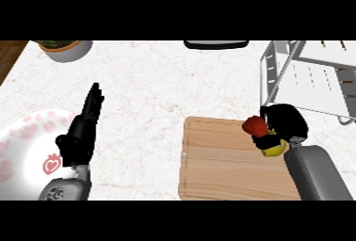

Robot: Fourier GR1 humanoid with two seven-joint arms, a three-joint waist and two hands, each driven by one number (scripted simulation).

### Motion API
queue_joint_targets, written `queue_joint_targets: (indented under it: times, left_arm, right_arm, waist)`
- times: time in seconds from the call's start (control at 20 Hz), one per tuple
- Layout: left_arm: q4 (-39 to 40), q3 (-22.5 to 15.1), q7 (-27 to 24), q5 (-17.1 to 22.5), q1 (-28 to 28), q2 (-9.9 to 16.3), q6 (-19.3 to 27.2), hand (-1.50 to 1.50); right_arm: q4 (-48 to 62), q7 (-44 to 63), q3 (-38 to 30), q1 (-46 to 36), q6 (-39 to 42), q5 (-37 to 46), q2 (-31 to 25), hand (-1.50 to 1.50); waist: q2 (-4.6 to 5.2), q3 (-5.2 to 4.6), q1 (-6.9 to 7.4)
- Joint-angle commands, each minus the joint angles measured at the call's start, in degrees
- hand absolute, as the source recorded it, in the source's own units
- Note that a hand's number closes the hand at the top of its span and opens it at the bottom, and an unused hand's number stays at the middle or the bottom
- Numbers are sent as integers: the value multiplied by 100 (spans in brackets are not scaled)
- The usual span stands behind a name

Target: Pick the bell pepper from the cutting board and place it in the tiered basket

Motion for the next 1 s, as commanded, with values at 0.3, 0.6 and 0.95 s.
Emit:
queue_joint_targets:
  times: [0.3, 0.6, 0.95]
  left_arm:
    - [-150, -52, 261, 2, -53, 18, -74, 0]
    - [228, -42, -13, -75, -277, -145, 71, 0]
    - [-49, -316, -76, -195, 76, -306, 102, 0]
  right_arm:
    - [-2156, 3431, -444, -625, 1313, 702, 686, 150]
    - [-3927, 3868, -710, -1558, 3072, 495, 485, 150]
    - [-4317, 4242, -1516, -2696, 4172, 117, 196, 150]
  waist:
    - [10, 35, 130]
    - [30, 35, 134]
    - [68, 42, 247]
